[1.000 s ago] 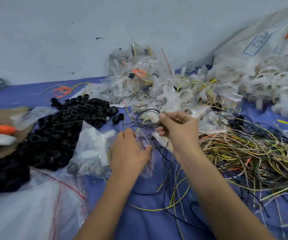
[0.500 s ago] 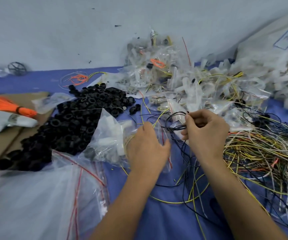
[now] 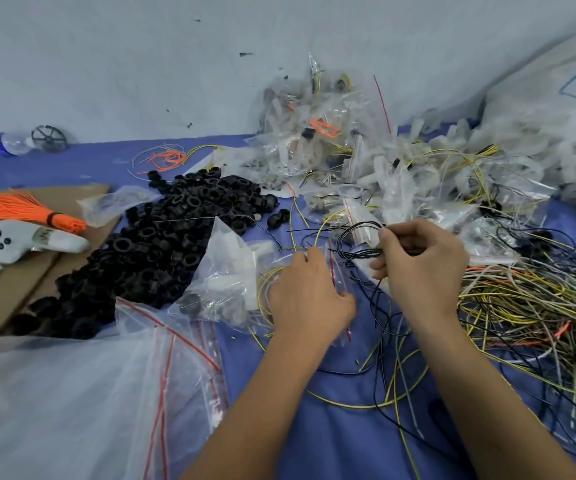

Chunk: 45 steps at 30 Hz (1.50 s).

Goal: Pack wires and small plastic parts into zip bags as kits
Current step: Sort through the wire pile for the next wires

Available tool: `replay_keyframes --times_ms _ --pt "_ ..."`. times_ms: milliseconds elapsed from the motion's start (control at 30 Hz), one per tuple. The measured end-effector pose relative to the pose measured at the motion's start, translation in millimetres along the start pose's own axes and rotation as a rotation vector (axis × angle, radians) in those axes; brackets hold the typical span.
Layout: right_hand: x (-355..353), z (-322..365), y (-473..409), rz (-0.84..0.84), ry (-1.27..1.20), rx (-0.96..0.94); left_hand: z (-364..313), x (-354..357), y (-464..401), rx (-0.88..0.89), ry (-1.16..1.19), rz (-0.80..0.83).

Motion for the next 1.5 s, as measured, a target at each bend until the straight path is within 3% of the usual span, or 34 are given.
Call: replay_keyframes --times_ms 467,667,767,933,1133,1300,1500 --pt "-3 -2 -3 0.011 -0.080 0.069 11 -3 -6 -0.072 0.058 -0.117" --pt "0 0 -3 0.075 -0.083 0.080 24 -6 -9 -0.288 0.602 -0.126" --pt "6 2 -3 0.168 0.117 -0.002 25 -12 -8 -0.292 0.834 -0.246" --pt "15 5 1 0.290 0.359 -0.102 19 -22 -2 -0.145 0.868 -0.390" --pt "22 -2 5 0.467 0.025 0.195 3 -33 6 0.096 0.641 -0.507" --pt "32 -1 15 0.602 -0.106 0.267 -11 -39 13 0.288 0.542 -0.575" --pt "37 1 22 0.681 -0.246 0.331 -21 -42 18 0.381 0.523 -0.614"
Point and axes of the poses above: each hand's wrist, its own y-axis away from the middle knuckle, its own x-axis out of the palm, z = x × y, the point moved 5 cm from there along -y, towards the middle knuckle, and after that the axes turned 7 degrees about -y, right-handed, at the moved point
